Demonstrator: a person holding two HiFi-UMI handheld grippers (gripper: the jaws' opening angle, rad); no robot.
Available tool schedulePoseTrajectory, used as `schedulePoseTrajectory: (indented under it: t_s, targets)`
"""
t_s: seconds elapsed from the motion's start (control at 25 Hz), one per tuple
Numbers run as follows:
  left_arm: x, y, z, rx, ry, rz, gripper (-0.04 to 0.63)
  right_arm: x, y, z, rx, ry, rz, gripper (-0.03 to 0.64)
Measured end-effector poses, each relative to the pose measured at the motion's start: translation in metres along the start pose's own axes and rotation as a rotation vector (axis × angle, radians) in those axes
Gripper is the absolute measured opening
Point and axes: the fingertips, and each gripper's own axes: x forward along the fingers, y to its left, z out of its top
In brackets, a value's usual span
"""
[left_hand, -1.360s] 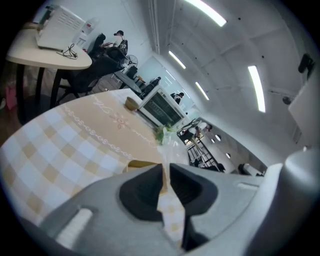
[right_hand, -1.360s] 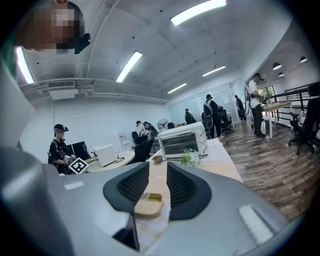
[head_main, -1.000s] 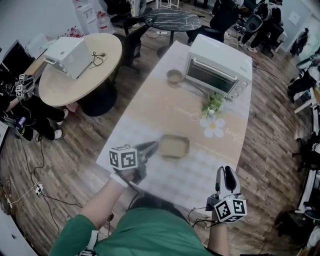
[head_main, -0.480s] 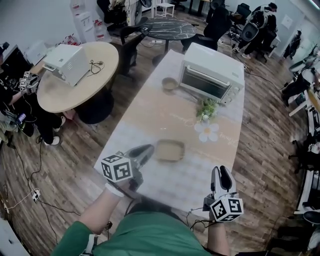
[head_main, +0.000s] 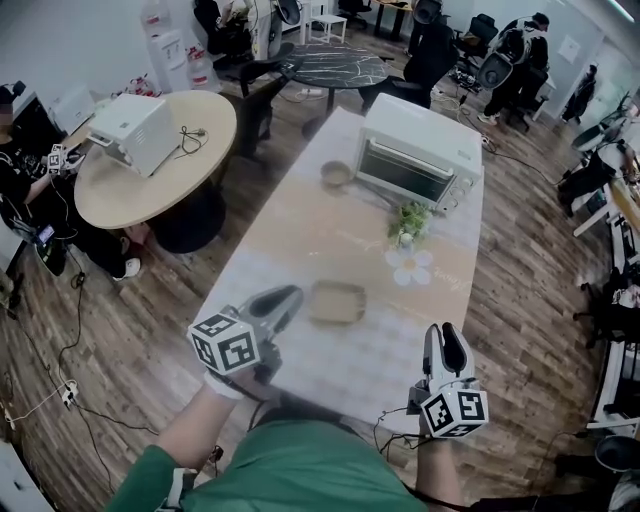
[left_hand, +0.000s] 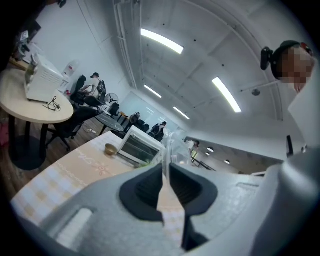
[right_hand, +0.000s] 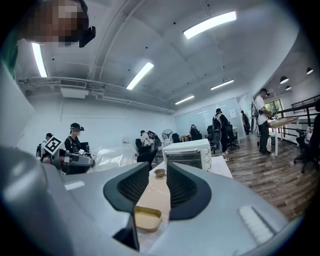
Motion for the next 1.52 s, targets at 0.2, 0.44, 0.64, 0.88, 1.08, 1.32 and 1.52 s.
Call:
schedulePoseTrajectory:
  t_s: [0.2, 0.44, 0.64, 0.88, 1.08, 1.32, 1.52]
  targets:
    - [-0.001, -0.015, 0.014, 0.058, -0.032, -0.02, 0.041, 0.004, 0.003, 0.016, -0.054, -0.04, -0.006, 0.109]
    - [0.004, -0.022, 0.02, 0.112, -0.059, -0.024, 0.041, 0.009, 0.002, 0.023, -0.096, -0.06, -0.011, 0.098]
    - [-0.001, -0.032, 0.027, 0.139, -0.073, -0.047, 0.041, 0.006, 0.008, 0.032, -0.12, -0.08, -0.011, 0.091]
    - [-0.001, -0.034, 0.036, 0.148, -0.093, -0.057, 0.041, 0.006, 0.006, 0.038, -0.141, -0.097, -0.016, 0.091]
    - [-0.002, -0.034, 0.039, 0.156, -0.1, -0.048, 0.041, 0.004, 0.005, 0.038, -0.167, -0.094, -0.021, 0.091]
    - [-0.004, -0.032, 0.037, 0.142, -0.099, -0.042, 0.041, 0.004, 0.008, 0.038, -0.16, -0.099, -0.014, 0.091]
    - [-0.002, -0.028, 0.034, 0.134, -0.099, -0.03, 0.041, 0.005, 0.007, 0.033, -0.155, -0.094, 0.0, 0.092]
